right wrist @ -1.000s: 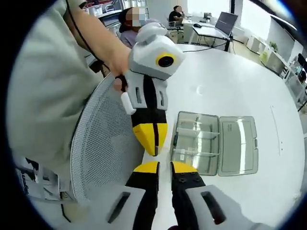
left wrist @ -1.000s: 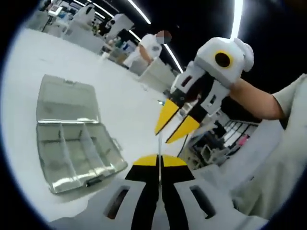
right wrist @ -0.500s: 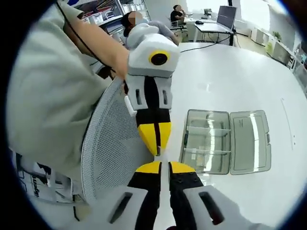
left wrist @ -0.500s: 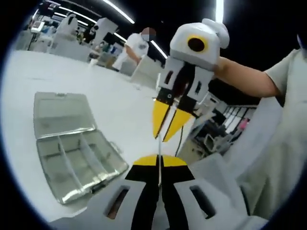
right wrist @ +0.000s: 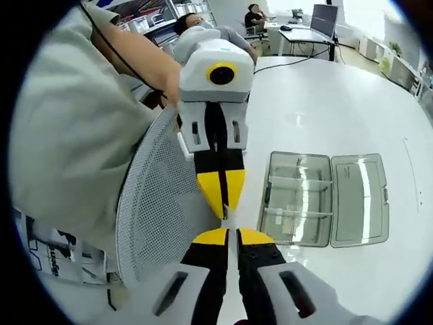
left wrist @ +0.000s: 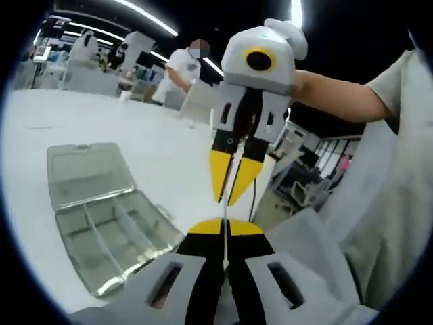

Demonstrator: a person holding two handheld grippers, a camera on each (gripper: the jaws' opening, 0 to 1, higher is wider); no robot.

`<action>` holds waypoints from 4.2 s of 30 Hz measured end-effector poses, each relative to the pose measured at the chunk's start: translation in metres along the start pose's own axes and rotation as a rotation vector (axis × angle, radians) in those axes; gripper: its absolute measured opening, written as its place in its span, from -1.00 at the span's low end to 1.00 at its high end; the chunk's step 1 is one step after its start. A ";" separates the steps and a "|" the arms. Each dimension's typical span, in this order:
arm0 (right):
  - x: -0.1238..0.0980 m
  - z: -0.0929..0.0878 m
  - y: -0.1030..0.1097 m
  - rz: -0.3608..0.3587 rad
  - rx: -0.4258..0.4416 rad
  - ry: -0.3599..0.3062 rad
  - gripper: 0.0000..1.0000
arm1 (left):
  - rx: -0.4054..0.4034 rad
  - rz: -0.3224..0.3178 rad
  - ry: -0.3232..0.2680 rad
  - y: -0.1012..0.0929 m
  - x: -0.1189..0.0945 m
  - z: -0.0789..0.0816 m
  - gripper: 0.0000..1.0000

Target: Insert the divider into the dual guide fixture by aligning both edges with the guide slots and pushing it downward to the bottom, including one-sided entry, uneven engagement, binding, and posture correction.

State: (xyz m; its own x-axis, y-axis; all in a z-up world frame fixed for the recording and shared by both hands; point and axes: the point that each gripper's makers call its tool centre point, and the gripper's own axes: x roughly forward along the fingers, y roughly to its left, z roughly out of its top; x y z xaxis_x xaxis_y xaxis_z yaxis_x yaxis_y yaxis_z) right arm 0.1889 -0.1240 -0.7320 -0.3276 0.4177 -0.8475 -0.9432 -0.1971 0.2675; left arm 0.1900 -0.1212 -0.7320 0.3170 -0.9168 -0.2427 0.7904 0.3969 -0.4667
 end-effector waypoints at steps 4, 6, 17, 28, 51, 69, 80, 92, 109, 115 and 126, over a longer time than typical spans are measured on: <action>0.000 -0.001 0.004 0.023 0.007 0.000 -1.00 | 0.021 -0.007 0.004 -0.001 0.000 -0.001 -1.00; 0.000 -0.002 0.007 0.038 -0.006 0.004 -1.00 | 0.043 -0.011 0.005 -0.002 0.001 -0.001 -1.00; -0.004 0.003 0.009 0.060 0.033 -0.011 -1.00 | 0.164 -0.037 -0.015 -0.004 -0.001 0.002 -1.00; -0.004 0.003 0.003 0.068 0.121 -0.002 -1.00 | 0.113 -0.009 0.006 0.003 0.002 0.003 -0.96; -0.007 0.002 -0.027 -0.046 0.364 0.040 -1.00 | 0.249 0.100 0.038 0.004 0.001 0.010 -0.66; -0.009 0.009 -0.027 -0.031 0.494 0.001 -1.00 | 0.234 0.176 0.042 0.020 -0.004 0.009 -0.55; -0.008 0.011 -0.029 -0.031 0.561 -0.024 -1.00 | 0.227 0.183 0.046 0.021 -0.005 0.009 -0.52; -0.006 0.010 -0.033 -0.067 0.509 -0.003 -1.00 | 0.218 0.208 0.058 0.027 -0.009 0.003 -0.35; 0.004 -0.006 -0.067 -0.195 0.359 0.104 -1.00 | 0.214 0.276 0.060 0.045 -0.025 0.004 -0.06; 0.009 -0.004 -0.074 -0.217 0.304 0.139 -1.00 | 0.204 0.288 0.065 0.046 -0.028 0.002 0.06; 0.013 -0.007 -0.081 -0.243 0.249 0.189 -1.00 | 0.189 0.300 0.066 0.047 -0.030 0.001 0.22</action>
State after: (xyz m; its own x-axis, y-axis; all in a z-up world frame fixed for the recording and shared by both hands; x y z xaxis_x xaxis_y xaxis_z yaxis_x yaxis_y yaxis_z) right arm 0.2610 -0.1089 -0.7680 -0.0996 0.2505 -0.9630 -0.9841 0.1184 0.1326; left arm 0.2184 -0.0754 -0.7458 0.5201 -0.7534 -0.4023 0.7521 0.6272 -0.2023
